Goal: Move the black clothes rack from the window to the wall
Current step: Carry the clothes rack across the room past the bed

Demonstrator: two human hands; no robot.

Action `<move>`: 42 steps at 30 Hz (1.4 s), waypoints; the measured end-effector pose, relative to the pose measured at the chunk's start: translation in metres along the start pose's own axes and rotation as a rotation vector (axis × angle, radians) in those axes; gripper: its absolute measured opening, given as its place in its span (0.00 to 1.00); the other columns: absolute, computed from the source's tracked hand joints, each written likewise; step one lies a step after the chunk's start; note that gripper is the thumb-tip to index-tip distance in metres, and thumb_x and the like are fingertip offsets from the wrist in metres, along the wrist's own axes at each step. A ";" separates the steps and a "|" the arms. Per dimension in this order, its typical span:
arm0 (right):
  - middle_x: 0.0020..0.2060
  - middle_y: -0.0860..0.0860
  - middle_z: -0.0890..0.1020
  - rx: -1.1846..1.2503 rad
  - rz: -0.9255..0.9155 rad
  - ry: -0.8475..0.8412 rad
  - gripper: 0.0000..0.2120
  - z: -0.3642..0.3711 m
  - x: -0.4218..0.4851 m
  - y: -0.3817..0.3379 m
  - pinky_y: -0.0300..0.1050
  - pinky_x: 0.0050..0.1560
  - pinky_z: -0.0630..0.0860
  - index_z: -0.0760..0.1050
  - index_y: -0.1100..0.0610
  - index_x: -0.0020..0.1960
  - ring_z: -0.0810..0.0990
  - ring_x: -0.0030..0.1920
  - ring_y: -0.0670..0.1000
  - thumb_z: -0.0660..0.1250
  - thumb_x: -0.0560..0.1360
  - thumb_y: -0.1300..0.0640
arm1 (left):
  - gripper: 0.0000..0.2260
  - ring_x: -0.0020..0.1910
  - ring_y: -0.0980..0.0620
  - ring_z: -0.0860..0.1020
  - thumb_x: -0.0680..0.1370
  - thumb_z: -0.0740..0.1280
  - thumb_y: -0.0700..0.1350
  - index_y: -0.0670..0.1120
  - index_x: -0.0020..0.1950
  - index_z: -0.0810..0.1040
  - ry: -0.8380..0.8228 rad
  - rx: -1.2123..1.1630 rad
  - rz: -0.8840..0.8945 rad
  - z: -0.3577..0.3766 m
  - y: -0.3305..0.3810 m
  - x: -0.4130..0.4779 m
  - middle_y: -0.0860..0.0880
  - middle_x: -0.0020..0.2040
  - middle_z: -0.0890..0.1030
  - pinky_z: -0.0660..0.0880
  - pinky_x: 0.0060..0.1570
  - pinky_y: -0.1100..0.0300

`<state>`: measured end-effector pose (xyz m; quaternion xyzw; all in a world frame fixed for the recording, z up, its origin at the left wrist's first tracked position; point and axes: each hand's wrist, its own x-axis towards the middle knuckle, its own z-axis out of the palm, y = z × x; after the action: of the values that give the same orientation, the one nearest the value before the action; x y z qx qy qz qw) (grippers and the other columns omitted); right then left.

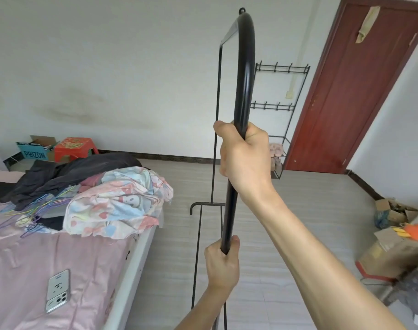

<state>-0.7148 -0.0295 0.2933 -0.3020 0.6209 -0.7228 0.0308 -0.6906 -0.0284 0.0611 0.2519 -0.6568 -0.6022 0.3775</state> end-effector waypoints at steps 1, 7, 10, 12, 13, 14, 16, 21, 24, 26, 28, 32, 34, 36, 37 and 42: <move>0.25 0.47 0.59 -0.004 -0.006 -0.010 0.18 0.001 0.015 0.005 0.50 0.32 0.57 0.59 0.49 0.30 0.57 0.29 0.53 0.67 0.69 0.51 | 0.22 0.24 0.55 0.58 0.71 0.64 0.56 0.51 0.24 0.56 0.006 -0.008 -0.009 0.007 -0.001 0.015 0.55 0.21 0.58 0.55 0.26 0.58; 0.26 0.49 0.59 0.011 -0.021 -0.067 0.16 -0.002 0.101 0.041 0.51 0.33 0.57 0.60 0.51 0.32 0.57 0.30 0.54 0.67 0.69 0.52 | 0.22 0.23 0.54 0.58 0.73 0.66 0.51 0.52 0.24 0.57 0.049 -0.040 -0.067 0.056 -0.016 0.093 0.55 0.22 0.58 0.55 0.26 0.56; 0.27 0.52 0.60 0.020 -0.039 -0.084 0.16 -0.010 0.145 0.062 0.52 0.33 0.58 0.60 0.52 0.33 0.58 0.31 0.55 0.67 0.70 0.52 | 0.22 0.23 0.54 0.58 0.73 0.66 0.50 0.51 0.25 0.57 0.075 -0.026 -0.072 0.083 -0.026 0.130 0.54 0.22 0.59 0.55 0.26 0.56; 0.27 0.50 0.60 0.054 -0.044 -0.111 0.17 -0.018 0.177 0.078 0.51 0.32 0.57 0.59 0.50 0.32 0.58 0.30 0.55 0.67 0.70 0.52 | 0.22 0.24 0.53 0.58 0.73 0.65 0.50 0.50 0.25 0.57 0.101 -0.035 -0.078 0.105 -0.030 0.155 0.53 0.23 0.58 0.54 0.26 0.55; 0.27 0.50 0.59 0.073 -0.044 -0.129 0.17 -0.023 0.193 0.086 0.50 0.31 0.57 0.59 0.50 0.32 0.57 0.30 0.54 0.67 0.70 0.52 | 0.23 0.24 0.53 0.58 0.74 0.66 0.48 0.51 0.25 0.56 0.117 -0.036 -0.082 0.117 -0.032 0.168 0.54 0.22 0.58 0.54 0.26 0.56; 0.27 0.50 0.59 0.089 -0.045 -0.146 0.17 -0.028 0.210 0.094 0.50 0.31 0.56 0.60 0.51 0.33 0.57 0.30 0.54 0.67 0.70 0.52 | 0.24 0.23 0.54 0.57 0.75 0.67 0.46 0.52 0.24 0.56 0.134 -0.039 -0.084 0.129 -0.034 0.182 0.55 0.22 0.58 0.54 0.25 0.58; 0.27 0.51 0.59 0.104 -0.049 -0.161 0.17 -0.039 0.244 0.108 0.52 0.31 0.56 0.59 0.55 0.33 0.57 0.31 0.55 0.67 0.70 0.53 | 0.28 0.23 0.56 0.56 0.77 0.67 0.41 0.53 0.23 0.56 0.173 -0.031 -0.085 0.154 -0.038 0.209 0.56 0.20 0.57 0.54 0.25 0.62; 0.27 0.52 0.59 0.148 -0.023 -0.240 0.18 -0.057 0.323 0.142 0.54 0.33 0.57 0.60 0.60 0.34 0.58 0.32 0.57 0.67 0.70 0.53 | 0.28 0.24 0.56 0.56 0.77 0.67 0.40 0.53 0.22 0.56 0.275 -0.012 -0.136 0.208 -0.045 0.277 0.55 0.20 0.57 0.54 0.26 0.60; 0.25 0.50 0.60 0.150 -0.023 -0.273 0.17 -0.059 0.364 0.160 0.54 0.33 0.59 0.60 0.57 0.33 0.58 0.31 0.56 0.67 0.71 0.54 | 0.28 0.23 0.56 0.56 0.77 0.67 0.40 0.53 0.23 0.56 0.333 -0.006 -0.133 0.230 -0.053 0.315 0.55 0.20 0.57 0.54 0.25 0.62; 0.25 0.49 0.60 0.151 -0.021 -0.292 0.17 -0.057 0.393 0.172 0.54 0.34 0.59 0.59 0.52 0.32 0.58 0.31 0.56 0.67 0.70 0.53 | 0.28 0.23 0.56 0.56 0.77 0.67 0.40 0.53 0.23 0.56 0.360 -0.006 -0.136 0.242 -0.058 0.341 0.55 0.20 0.57 0.54 0.24 0.63; 0.27 0.52 0.59 0.153 -0.028 -0.309 0.19 -0.053 0.421 0.185 0.55 0.34 0.59 0.56 0.52 0.32 0.58 0.33 0.57 0.67 0.69 0.52 | 0.28 0.24 0.56 0.56 0.77 0.67 0.40 0.53 0.22 0.56 0.385 0.003 -0.130 0.253 -0.064 0.369 0.55 0.21 0.57 0.54 0.25 0.63; 0.28 0.52 0.59 0.180 -0.034 -0.340 0.19 -0.041 0.480 0.212 0.55 0.35 0.58 0.55 0.52 0.34 0.57 0.33 0.57 0.67 0.69 0.52 | 0.27 0.25 0.55 0.56 0.77 0.67 0.40 0.52 0.24 0.55 0.434 0.004 -0.120 0.272 -0.077 0.431 0.56 0.22 0.56 0.54 0.25 0.63; 0.28 0.52 0.59 0.182 -0.039 -0.357 0.20 -0.032 0.510 0.225 0.55 0.35 0.58 0.54 0.53 0.34 0.57 0.34 0.57 0.67 0.69 0.52 | 0.27 0.25 0.55 0.56 0.77 0.66 0.39 0.52 0.25 0.54 0.458 0.002 -0.115 0.279 -0.084 0.464 0.56 0.22 0.56 0.54 0.25 0.63; 0.29 0.53 0.59 0.178 -0.034 -0.378 0.20 -0.020 0.542 0.236 0.56 0.35 0.58 0.55 0.55 0.33 0.57 0.35 0.58 0.67 0.69 0.51 | 0.26 0.25 0.55 0.56 0.77 0.66 0.39 0.51 0.25 0.55 0.471 -0.002 -0.115 0.285 -0.090 0.500 0.56 0.22 0.56 0.54 0.25 0.63; 0.29 0.54 0.59 0.176 -0.038 -0.392 0.19 -0.013 0.558 0.242 0.56 0.35 0.59 0.56 0.56 0.33 0.57 0.35 0.60 0.66 0.69 0.51 | 0.27 0.24 0.56 0.56 0.77 0.66 0.39 0.51 0.25 0.55 0.483 -0.009 -0.113 0.288 -0.092 0.519 0.55 0.22 0.56 0.54 0.25 0.64; 0.30 0.56 0.60 0.194 -0.048 -0.429 0.20 0.015 0.634 0.274 0.58 0.34 0.59 0.56 0.61 0.33 0.57 0.36 0.63 0.66 0.69 0.53 | 0.28 0.23 0.57 0.56 0.77 0.66 0.39 0.53 0.23 0.56 0.512 -0.024 -0.109 0.299 -0.108 0.608 0.55 0.20 0.57 0.54 0.24 0.65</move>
<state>-1.3152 -0.3708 0.2956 -0.4589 0.5204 -0.6988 0.1739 -1.3006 -0.3425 0.0755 0.4268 -0.5180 -0.5461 0.5013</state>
